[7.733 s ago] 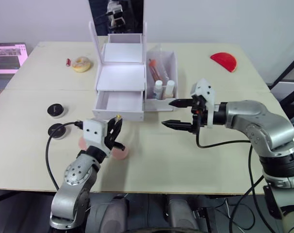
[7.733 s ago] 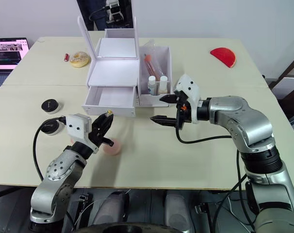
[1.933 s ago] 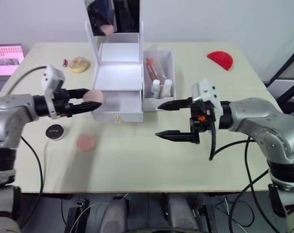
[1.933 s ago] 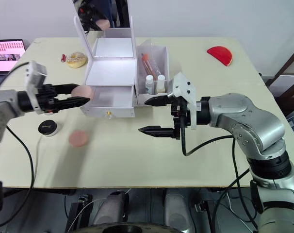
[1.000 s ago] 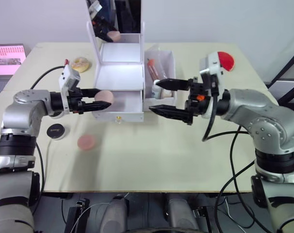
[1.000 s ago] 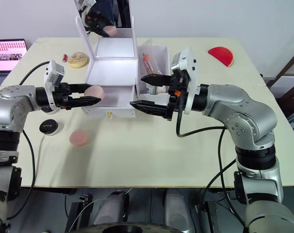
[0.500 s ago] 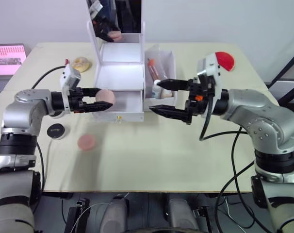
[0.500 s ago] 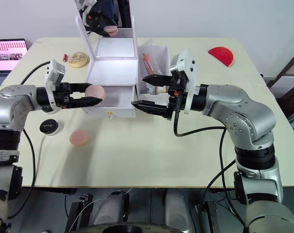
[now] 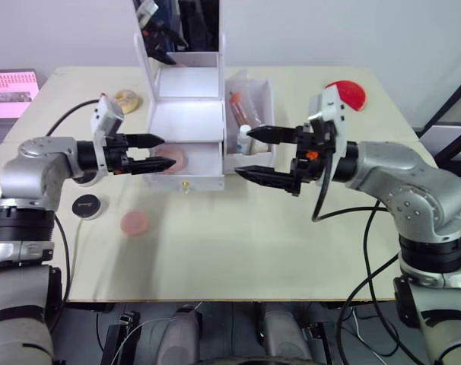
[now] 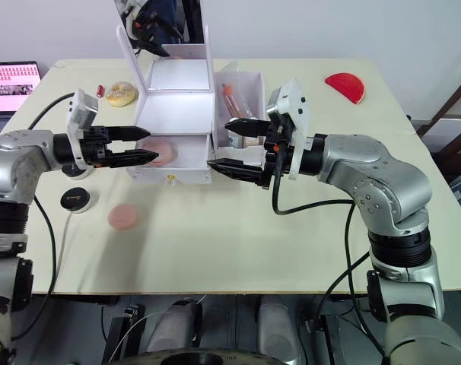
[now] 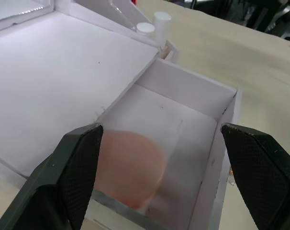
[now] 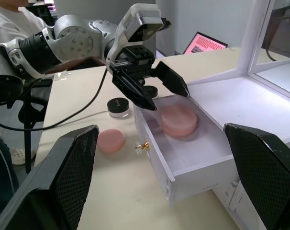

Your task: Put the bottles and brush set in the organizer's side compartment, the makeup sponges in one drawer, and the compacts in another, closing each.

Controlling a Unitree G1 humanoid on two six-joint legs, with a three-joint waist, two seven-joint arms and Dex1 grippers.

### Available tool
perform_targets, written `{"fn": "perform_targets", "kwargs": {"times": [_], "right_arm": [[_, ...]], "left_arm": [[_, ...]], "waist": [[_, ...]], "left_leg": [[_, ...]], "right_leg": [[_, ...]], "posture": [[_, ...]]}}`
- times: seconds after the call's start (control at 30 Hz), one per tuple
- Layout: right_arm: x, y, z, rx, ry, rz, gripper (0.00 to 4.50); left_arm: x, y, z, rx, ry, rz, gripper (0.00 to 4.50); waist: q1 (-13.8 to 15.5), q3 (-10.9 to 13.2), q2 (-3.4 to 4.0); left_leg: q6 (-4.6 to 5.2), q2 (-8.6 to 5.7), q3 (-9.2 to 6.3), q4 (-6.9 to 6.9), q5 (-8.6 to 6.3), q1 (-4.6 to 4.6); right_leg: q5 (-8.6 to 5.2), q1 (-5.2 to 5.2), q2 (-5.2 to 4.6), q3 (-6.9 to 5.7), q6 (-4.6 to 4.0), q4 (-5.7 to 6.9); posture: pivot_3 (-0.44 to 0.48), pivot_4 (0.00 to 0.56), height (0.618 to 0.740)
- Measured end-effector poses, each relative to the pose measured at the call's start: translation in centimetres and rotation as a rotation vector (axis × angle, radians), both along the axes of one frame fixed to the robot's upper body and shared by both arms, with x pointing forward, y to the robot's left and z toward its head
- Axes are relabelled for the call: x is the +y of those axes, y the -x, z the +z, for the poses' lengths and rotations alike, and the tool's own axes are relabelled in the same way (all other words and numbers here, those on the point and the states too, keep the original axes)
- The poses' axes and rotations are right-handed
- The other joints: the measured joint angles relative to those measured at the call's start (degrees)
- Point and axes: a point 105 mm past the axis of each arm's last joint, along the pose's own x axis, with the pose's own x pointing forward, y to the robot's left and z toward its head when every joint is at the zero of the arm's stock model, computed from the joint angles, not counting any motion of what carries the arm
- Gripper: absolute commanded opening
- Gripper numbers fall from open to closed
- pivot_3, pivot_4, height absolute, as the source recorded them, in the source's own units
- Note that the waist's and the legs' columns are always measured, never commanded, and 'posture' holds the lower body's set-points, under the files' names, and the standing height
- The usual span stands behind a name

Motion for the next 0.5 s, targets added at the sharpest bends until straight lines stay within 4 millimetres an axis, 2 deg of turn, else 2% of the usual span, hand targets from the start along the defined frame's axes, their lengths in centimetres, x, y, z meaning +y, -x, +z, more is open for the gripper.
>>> {"fn": "perform_targets", "kwargs": {"times": [0.1,0.27,0.4,0.43,0.5], "right_arm": [[-0.1,0.0,0.0,0.0,0.006,0.002,4.5],[-1.4,0.1,-0.2,-0.001,0.043,-0.017,4.5],[-5.1,-0.2,-1.3,0.027,0.089,-0.113,4.5],[-5.9,-0.1,-1.5,0.029,0.097,-0.129,4.5],[-7.5,0.3,-2.0,0.027,0.101,-0.155,4.5]], "left_arm": [[1.4,1.0,1.2,-0.032,-0.005,0.031,4.12],[4.9,3.7,2.3,-0.053,-0.033,0.148,4.12],[9.5,6.2,1.6,-0.027,-0.081,0.326,4.12],[10.6,6.8,1.3,-0.019,-0.089,0.368,4.32],[13.4,8.3,0.6,0.006,-0.108,0.471,4.32]], "waist": [[-0.3,0.01,0.01],[-0.63,0.02,0.01],[-0.77,0.02,0.01],[-0.78,0.03,0.01],[-0.88,0.03,0.0]], "left_leg": [[0.0,0.0,0.0,-0.02,0.0,-0.01],[0.0,0.0,-0.01,-0.05,0.0,-0.03],[0.01,0.0,-0.01,-0.06,-0.01,-0.04],[0.01,0.0,-0.01,-0.06,-0.01,-0.04],[0.01,0.01,-0.01,-0.06,-0.01,-0.02]], "right_leg": [[-0.01,-0.04,0.0,0.01,0.01,0.0],[-0.05,-0.07,0.0,0.01,0.02,0.01],[-0.17,-0.07,-0.01,0.0,-0.15,0.0],[-0.18,-0.07,-0.01,0.0,-0.17,-0.01],[-0.19,-0.07,-0.01,0.0,-0.17,0.01]], "posture": [[0.0,0.15,0.739],[0.0,0.15,0.739],[0.0,0.15,0.739],[0.0,0.15,0.739],[0.0,0.15,0.739]]}}
